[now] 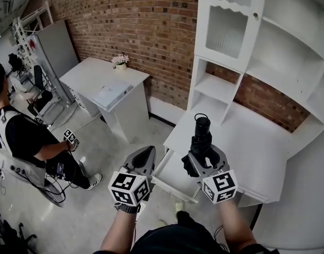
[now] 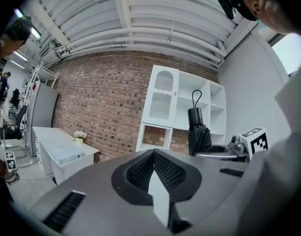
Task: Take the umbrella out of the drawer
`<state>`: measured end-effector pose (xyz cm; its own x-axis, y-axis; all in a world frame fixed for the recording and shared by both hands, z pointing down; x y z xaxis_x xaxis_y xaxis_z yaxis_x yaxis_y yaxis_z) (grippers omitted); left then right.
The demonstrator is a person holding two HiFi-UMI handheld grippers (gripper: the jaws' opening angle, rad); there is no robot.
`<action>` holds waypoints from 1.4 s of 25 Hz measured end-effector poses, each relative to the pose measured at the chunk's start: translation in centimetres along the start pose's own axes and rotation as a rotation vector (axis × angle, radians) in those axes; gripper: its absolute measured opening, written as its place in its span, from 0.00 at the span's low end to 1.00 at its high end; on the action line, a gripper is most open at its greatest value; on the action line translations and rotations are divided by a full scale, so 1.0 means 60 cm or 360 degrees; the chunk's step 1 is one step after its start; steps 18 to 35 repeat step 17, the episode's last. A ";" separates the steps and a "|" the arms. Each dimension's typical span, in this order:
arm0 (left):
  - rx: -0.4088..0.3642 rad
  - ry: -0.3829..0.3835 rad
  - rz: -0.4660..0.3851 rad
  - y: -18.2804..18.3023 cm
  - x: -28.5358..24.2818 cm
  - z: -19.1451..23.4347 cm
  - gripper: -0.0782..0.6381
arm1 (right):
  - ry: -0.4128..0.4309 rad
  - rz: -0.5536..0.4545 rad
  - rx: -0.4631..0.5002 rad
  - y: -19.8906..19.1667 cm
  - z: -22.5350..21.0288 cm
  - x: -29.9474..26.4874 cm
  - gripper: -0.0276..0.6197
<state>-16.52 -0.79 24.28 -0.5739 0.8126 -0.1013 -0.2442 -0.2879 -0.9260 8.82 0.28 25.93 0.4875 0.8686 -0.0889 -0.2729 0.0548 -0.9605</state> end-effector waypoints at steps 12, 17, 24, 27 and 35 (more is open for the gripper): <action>-0.0008 0.0021 -0.0031 0.011 0.007 0.003 0.12 | -0.0008 -0.0025 0.0014 0.009 0.001 0.001 0.38; -0.0009 0.0018 -0.0033 0.009 0.005 0.006 0.12 | -0.0010 -0.0030 0.0017 0.008 0.002 -0.002 0.38; -0.0009 0.0018 -0.0033 0.009 0.005 0.006 0.12 | -0.0010 -0.0030 0.0017 0.008 0.002 -0.002 0.38; -0.0009 0.0018 -0.0033 0.009 0.005 0.006 0.12 | -0.0010 -0.0030 0.0017 0.008 0.002 -0.002 0.38; -0.0009 0.0018 -0.0033 0.009 0.005 0.006 0.12 | -0.0010 -0.0030 0.0017 0.008 0.002 -0.002 0.38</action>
Point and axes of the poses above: the fingertips, and each gripper's own axes: x backward along the fingers, z to its left, y out of its top, the point moved 10 cm from there along x, backward along the fingers, and after that the axes turned 10 degrees about x, right-handed, at the moved point
